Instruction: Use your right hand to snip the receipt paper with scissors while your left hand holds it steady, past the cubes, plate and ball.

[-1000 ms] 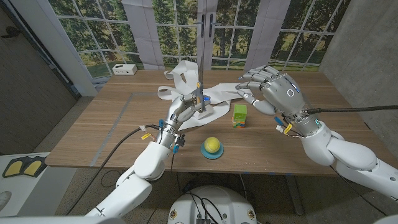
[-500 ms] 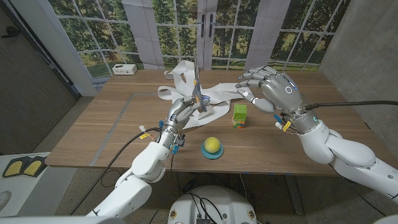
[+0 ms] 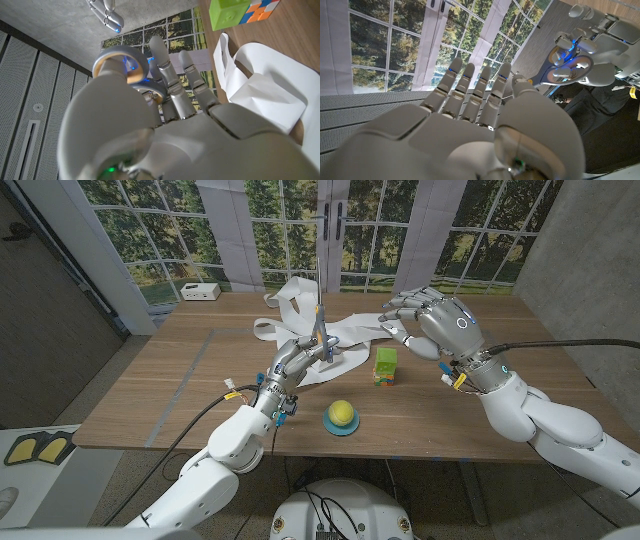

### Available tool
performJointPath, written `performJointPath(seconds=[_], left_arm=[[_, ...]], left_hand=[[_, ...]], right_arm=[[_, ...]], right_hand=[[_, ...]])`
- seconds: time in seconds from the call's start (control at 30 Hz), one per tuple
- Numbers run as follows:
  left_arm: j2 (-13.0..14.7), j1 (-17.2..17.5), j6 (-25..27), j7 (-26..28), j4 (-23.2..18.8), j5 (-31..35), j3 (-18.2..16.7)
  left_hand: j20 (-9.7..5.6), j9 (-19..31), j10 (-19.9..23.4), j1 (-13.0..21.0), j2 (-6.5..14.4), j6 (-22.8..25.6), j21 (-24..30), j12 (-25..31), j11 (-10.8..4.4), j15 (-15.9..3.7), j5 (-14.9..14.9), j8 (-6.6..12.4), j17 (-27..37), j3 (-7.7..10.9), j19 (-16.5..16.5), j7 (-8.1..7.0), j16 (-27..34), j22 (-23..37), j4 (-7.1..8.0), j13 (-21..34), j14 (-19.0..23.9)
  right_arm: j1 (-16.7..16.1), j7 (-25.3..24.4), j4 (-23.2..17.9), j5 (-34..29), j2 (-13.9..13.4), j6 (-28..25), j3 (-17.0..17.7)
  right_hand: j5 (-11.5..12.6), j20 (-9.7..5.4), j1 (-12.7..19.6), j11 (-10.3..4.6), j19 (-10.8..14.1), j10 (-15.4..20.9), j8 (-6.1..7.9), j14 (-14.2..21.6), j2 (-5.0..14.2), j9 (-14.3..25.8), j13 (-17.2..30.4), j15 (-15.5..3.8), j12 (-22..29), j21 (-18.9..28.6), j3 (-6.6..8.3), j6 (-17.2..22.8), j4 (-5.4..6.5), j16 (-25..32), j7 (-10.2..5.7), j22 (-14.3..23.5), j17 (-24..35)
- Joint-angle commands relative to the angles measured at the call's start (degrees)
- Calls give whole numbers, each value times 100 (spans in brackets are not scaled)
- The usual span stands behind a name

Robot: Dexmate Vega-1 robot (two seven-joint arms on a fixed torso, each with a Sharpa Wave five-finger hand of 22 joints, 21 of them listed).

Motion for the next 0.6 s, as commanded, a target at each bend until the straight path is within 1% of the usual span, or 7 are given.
performJointPath(seconds=[0.03,0.07,0.2,0.23,0.27,0.5,0.6], left_arm=[[332,-165,252,-70,-137,10,6],[340,-176,253,-82,-130,22,12],[339,-230,237,-140,-61,19,38],[332,-239,217,-133,-40,57,46],[336,-252,201,-149,-22,79,51],[330,-308,203,-126,55,200,87],[344,-322,254,-90,47,256,102]], left_hand=[[-13,-59,834,-343,-170,85,78,-44,-728,-262,44,-59,17,-184,57,59,-63,-11,105,-83,42],[1,-93,840,-474,-233,75,84,-64,-714,-271,58,-101,-32,-255,58,68,-133,-28,156,-130,38],[-13,-155,877,-658,-352,97,88,-85,-700,-269,84,-165,-64,-372,50,112,-204,-61,219,-204,75],[-15,-186,895,-768,-433,121,89,-91,-700,-267,95,-190,-82,-446,52,120,-234,-79,257,-233,96],[-15,-202,914,-792,-464,130,87,-111,-664,-276,107,-206,-93,-471,48,127,-250,-88,261,-281,111],[-32,-352,940,-1200,-861,203,74,-142,-685,-259,226,-344,-140,-823,51,169,-365,-181,393,-363,164],[-16,-407,944,-1346,-977,221,70,-144,-697,-256,284,-395,-141,-951,68,190,-379,-218,450,-376,227]], right_arm=[[-25,229,-39,2,18,18,86],[-26,249,-47,-4,14,11,95],[-18,323,-66,-17,18,-12,116],[-14,332,-65,-22,18,-12,119],[-6,328,-60,-23,23,-4,118],[50,372,-26,-27,29,24,114],[75,379,-4,-12,27,53,110]], right_hand=[[14,-22,-58,11,1,-2,-1,-35,2,-2,4,-920,-15,-41,56,0,-11,-12,-13,11,-13],[15,-24,-59,7,1,-5,0,-36,3,-2,3,-922,-17,-42,57,3,-11,-12,-12,11,-14],[13,-31,-75,0,-12,-4,1,-62,-8,-3,-5,-915,-31,-58,59,4,-15,-14,-13,11,-30],[14,-28,-75,-8,-17,-7,2,-69,-5,-3,-7,-919,-36,-63,64,7,-17,-15,-14,12,-34],[13,-30,-80,-16,-17,-12,1,-82,-9,-4,-11,-917,-44,-68,66,5,-20,-16,-14,12,-40],[13,-40,-90,-25,-16,-6,3,-106,-12,-5,-20,-917,-58,-81,75,12,-30,-13,-20,12,-56],[14,-43,-97,-43,-19,-12,3,-114,-11,-6,-25,-916,-69,-89,80,12,-32,-11,-25,11,-65]])
